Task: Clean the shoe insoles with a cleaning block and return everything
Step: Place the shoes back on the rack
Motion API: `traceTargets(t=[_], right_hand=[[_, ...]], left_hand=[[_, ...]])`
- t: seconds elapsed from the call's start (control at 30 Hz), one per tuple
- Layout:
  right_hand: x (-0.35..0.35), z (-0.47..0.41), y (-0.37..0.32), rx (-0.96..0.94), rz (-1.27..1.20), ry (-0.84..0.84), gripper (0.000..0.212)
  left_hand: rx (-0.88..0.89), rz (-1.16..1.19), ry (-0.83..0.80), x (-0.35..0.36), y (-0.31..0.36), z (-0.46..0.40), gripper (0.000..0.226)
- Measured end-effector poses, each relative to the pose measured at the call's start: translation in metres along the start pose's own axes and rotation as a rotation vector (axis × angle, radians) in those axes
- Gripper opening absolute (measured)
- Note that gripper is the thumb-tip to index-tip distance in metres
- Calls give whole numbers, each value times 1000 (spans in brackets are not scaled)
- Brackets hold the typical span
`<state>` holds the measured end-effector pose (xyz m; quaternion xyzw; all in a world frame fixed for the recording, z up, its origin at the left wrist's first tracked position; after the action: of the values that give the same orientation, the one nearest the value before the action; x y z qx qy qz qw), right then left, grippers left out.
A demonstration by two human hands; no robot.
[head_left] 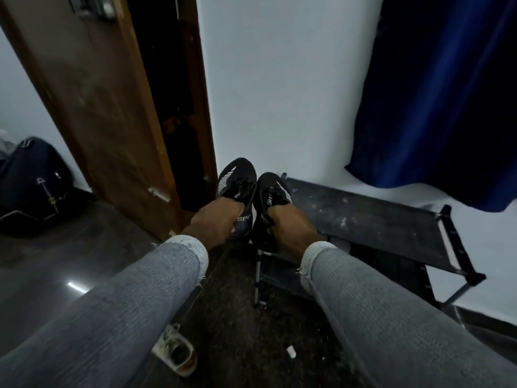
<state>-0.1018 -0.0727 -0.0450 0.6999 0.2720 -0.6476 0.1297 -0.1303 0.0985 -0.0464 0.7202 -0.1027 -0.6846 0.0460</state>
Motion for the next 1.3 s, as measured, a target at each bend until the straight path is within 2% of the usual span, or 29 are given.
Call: traceTargets(t=[0.23, 0.47, 0.87, 1.3], right_hand=[[-73, 16, 38, 60, 75, 79, 15], [-103, 33, 77, 175, 109, 141, 18], [-40, -16, 134, 271, 115, -2, 19], [32, -69, 159, 252, 189, -36, 21]], left_hand=[[46, 21, 43, -47, 69, -24, 18], [113, 77, 88, -48, 107, -51, 31], [126, 41, -21, 33, 79, -122, 24], [169, 71, -53, 89, 56, -192, 27]])
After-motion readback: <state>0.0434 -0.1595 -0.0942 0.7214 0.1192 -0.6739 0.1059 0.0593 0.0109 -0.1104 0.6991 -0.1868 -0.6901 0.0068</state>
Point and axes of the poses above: each hand's wrist, its own z-axis away from the middle knuckle, its own x-axis out of the palm, y = z × x, the point moved 1 cm from there along -z, towards the middle knuckle, and after that the axes turned 8 degrees about z, right-handed, at the moved point
